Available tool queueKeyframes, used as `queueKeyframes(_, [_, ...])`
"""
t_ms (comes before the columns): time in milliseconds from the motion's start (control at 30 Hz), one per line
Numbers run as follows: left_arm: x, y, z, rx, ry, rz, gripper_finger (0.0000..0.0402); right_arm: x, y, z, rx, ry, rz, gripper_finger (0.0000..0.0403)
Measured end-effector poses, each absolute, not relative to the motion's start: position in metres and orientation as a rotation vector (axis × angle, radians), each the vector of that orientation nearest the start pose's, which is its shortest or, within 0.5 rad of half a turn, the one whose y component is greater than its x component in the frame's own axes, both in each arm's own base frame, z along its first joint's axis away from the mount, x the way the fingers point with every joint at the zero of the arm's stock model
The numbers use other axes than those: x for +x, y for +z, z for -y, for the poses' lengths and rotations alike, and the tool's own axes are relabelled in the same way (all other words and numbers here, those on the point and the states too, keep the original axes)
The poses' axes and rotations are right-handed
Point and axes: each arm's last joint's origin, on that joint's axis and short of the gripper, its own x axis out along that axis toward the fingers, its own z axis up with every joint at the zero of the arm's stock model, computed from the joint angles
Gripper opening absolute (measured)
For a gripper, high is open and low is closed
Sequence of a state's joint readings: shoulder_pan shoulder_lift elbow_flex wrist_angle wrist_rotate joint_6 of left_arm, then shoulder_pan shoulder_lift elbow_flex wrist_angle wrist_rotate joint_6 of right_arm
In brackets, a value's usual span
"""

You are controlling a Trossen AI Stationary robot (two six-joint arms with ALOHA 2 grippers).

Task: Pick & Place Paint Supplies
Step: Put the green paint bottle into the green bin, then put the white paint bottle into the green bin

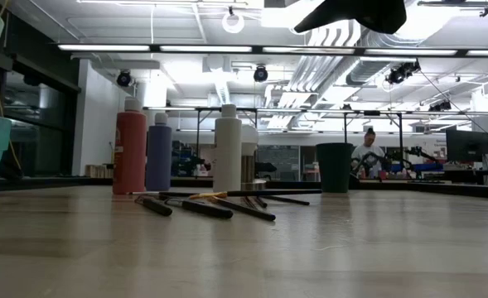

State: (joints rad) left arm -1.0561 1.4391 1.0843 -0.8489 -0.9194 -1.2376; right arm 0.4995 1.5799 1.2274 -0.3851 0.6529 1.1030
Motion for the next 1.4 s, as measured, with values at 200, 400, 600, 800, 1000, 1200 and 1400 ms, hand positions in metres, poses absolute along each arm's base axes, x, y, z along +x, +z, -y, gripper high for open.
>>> queueKeyframes(200, [0.152,0.256,0.222,-0.173,0.252,-0.613,0.0112,0.307,0.278,-0.148,0.657,-0.452,-0.457,0.0275])
queueKeyframes(400, [0.152,0.256,0.222,-0.179,0.248,-0.625,0.0129,0.307,0.278,-0.147,0.657,-0.452,-0.457,0.0275])
queueKeyframes(600, [0.152,0.256,0.222,-0.185,0.249,-0.619,0.0240,0.307,0.279,-0.147,0.657,-0.452,-0.457,0.0275])
queueKeyframes(800, [0.152,0.257,0.223,-0.193,0.245,-0.617,0.0261,0.307,0.279,-0.147,0.657,-0.452,-0.457,0.0275])
queueKeyframes(1000, [0.153,0.262,0.220,-0.217,0.248,-0.592,0.0263,0.308,0.279,-0.146,0.644,-0.453,-0.458,0.0275])
queueKeyframes(1200, [0.159,0.282,0.199,-0.285,0.277,-0.546,0.0264,0.311,0.278,-0.139,0.604,-0.464,-0.464,0.0275])
queueKeyframes(1400, [0.165,0.305,0.169,-0.298,0.309,-0.501,0.0264,0.315,0.277,-0.125,0.535,-0.490,-0.490,0.0275])
